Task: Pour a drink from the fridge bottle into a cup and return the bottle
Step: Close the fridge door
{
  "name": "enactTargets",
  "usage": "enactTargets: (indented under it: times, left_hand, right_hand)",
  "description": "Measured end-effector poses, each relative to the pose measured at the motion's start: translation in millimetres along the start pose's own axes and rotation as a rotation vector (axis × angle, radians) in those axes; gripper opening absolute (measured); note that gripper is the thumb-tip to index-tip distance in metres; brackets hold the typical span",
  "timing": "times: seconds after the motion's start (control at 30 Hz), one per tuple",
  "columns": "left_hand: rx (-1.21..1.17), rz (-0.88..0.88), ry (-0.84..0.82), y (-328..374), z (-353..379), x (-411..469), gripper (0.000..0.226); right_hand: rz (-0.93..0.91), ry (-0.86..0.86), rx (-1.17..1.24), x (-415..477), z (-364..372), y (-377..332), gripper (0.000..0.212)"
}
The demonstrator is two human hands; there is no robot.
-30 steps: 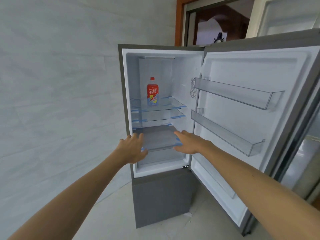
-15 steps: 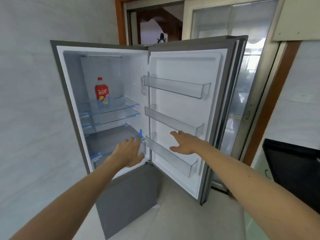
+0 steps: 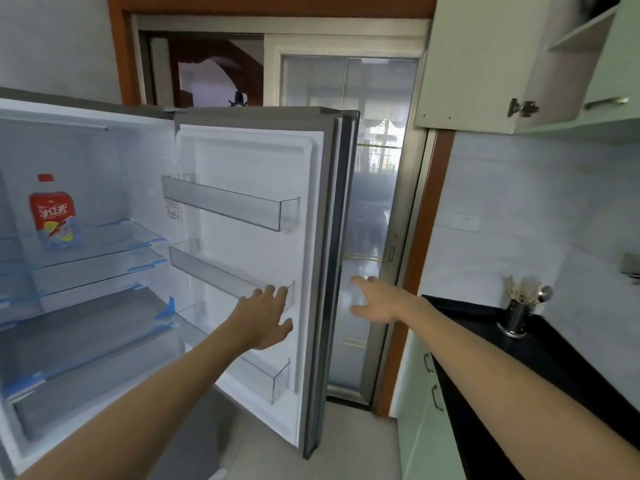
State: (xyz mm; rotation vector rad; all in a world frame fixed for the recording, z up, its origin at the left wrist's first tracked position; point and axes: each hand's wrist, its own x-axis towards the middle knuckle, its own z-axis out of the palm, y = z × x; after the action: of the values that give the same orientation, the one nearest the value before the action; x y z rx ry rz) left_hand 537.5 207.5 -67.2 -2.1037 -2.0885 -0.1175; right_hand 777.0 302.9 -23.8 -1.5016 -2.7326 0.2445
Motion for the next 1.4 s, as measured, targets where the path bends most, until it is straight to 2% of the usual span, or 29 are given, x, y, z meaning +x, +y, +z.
enactTargets:
  times: [0.27, 0.47, 0.63, 1.07, 1.27, 1.4]
  left_hand:
    - [0.032, 0.107, 0.295, 49.1, -67.5, 62.4, 0.064]
    - [0.028, 0.072, 0.451, 56.8, -115.2, 93.6, 0.059]
    - [-0.022, 0.014, 0.560, 56.9, -133.7, 111.9, 0.058]
    - [-0.072, -0.041, 0.681, 53.9, -130.0, 107.7, 0.057]
    - [-0.079, -0.077, 0.732, 34.5, -132.0, 76.2, 0.068]
    - [-0.068, -0.088, 0.740, 11.9, -137.4, 48.4, 0.073]
  right_hand:
    - [-0.026, 0.114, 0.055, 40.8, -65.5, 43.3, 0.071]
    - [-0.082, 0.226, 0.121, 80.1, -108.8, 38.1, 0.071]
    - [-0.140, 0.267, 0.188, 102.0, -134.3, 28.7, 0.082]
    - [-0.330, 0.370, 0.204, 99.0, -138.8, 14.8, 0.094]
    - [-0.451, 0.478, 0.093, 92.9, -120.6, -9.1, 0.094]
    - [-0.542, 0.550, 0.162, 89.3, -108.4, -42.5, 0.090]
